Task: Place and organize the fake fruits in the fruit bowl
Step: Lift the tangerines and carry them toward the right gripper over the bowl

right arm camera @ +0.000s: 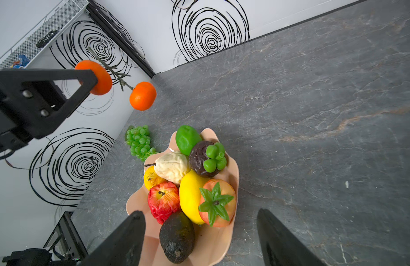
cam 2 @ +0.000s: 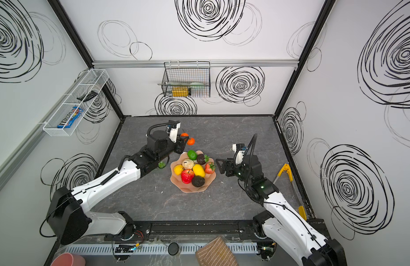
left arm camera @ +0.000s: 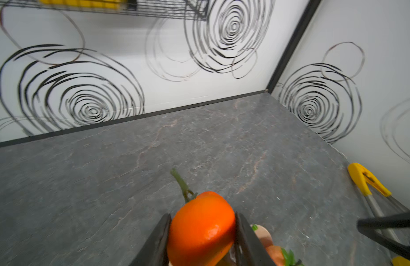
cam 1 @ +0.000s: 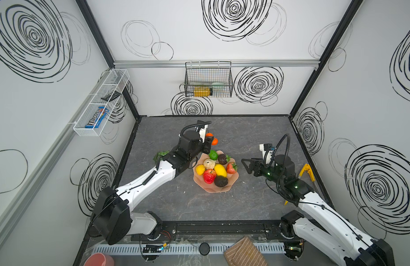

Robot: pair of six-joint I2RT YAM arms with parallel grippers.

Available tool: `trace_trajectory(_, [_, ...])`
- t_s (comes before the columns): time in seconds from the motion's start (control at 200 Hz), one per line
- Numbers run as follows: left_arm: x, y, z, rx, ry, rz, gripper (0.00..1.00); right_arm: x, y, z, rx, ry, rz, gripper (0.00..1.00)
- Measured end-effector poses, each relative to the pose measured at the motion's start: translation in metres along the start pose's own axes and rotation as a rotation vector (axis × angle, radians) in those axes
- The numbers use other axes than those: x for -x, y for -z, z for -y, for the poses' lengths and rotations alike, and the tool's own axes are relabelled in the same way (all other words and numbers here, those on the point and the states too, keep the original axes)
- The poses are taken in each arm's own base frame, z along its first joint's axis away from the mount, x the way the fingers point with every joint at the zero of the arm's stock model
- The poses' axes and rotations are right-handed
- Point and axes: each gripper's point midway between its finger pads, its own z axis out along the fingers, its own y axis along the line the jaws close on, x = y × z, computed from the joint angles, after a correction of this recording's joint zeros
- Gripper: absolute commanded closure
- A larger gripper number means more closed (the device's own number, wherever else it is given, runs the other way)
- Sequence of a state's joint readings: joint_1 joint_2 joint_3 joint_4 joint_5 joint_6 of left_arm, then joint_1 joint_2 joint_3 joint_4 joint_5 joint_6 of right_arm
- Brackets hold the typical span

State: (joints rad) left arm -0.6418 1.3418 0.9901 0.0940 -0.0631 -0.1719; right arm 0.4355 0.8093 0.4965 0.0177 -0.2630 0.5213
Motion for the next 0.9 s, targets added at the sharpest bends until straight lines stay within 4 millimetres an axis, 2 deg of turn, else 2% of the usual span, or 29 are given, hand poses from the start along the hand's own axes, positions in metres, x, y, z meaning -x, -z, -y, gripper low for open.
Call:
trace_trajectory(0.13, [-0.017,0.003,0.037,-0.138,-0.052,-0.003,0.61,0.002,0.001,-0.004,0.039,-0.007,-0.005,0.22])
trace_trajectory(0.27, [-0.041,0.004,0.050,-0.219,-0.063,-0.038,0.61,0.003,0.002,-0.015,0.101,0.007,-0.011,0.31])
trace_trajectory(0.365, [-0.047,0.005,0.059,-0.255,-0.074,-0.045,0.61,0.001,0.002,-0.023,0.145,0.026,-0.023,0.38])
trace_trajectory(0.535, [-0.062,0.014,0.087,-0.362,-0.112,-0.045,0.61,-0.001,-0.006,-0.033,0.193,0.072,-0.062,0.47])
trace_trajectory(0.68, [-0.080,0.023,0.096,-0.431,-0.130,-0.061,0.61,0.002,-0.007,-0.044,0.244,0.101,-0.064,0.49])
trace_trajectory(0.896, [-0.086,0.032,0.101,-0.485,-0.152,-0.041,0.60,0.005,-0.006,-0.066,0.316,0.125,-0.071,0.55])
